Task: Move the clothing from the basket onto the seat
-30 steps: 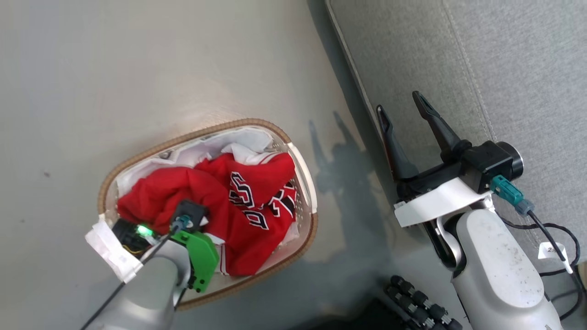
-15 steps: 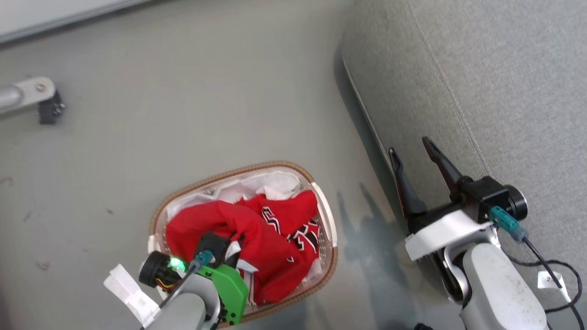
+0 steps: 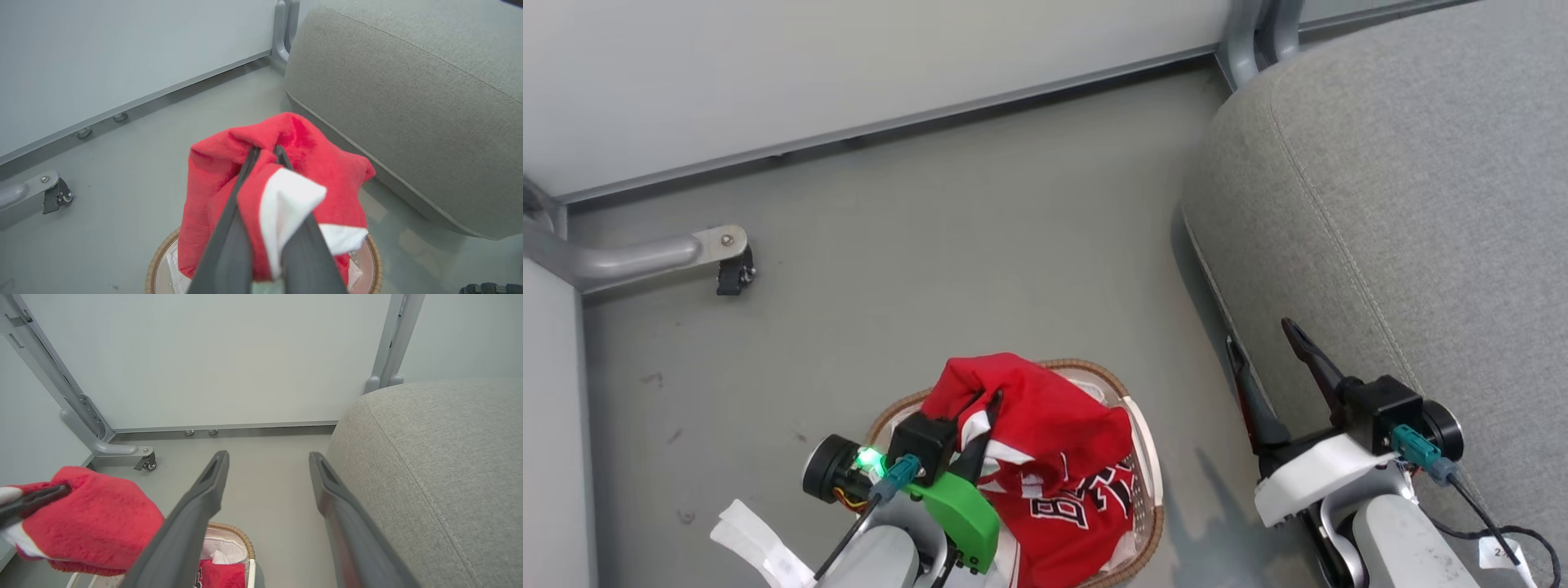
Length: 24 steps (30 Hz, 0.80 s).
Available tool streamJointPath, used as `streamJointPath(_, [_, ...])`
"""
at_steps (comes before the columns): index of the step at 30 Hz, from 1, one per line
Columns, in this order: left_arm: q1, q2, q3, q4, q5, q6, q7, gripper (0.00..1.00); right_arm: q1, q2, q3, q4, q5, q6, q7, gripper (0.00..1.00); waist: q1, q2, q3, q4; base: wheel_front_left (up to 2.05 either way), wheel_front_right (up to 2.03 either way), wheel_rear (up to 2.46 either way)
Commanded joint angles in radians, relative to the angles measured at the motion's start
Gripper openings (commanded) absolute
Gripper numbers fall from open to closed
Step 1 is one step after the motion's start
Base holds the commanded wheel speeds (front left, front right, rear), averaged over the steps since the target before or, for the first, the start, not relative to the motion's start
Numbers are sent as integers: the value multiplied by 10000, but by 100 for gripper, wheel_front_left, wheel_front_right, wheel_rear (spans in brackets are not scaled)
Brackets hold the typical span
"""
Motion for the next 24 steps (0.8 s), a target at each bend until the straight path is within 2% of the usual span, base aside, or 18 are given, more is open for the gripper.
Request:
streamJointPath(1, [248,-33,88,-221,50,-31,-7,0,236,-39,15,80,39,-7,-20,100,1,-1,-658,327,0,0,0])
streamJointPath(16, [-69,-187,356,-3221,-349,-40,-9,0,1046,-36,334,487,29,-7,-20,100,1,-1,-1588,503,0,0,0])
streamJointPath(24, [-565,-210,-87,-3966,-561,-41,-9,0,1154,-36,809,849,-104,-7,-20,100,1,-1,-1678,946,0,0,0])
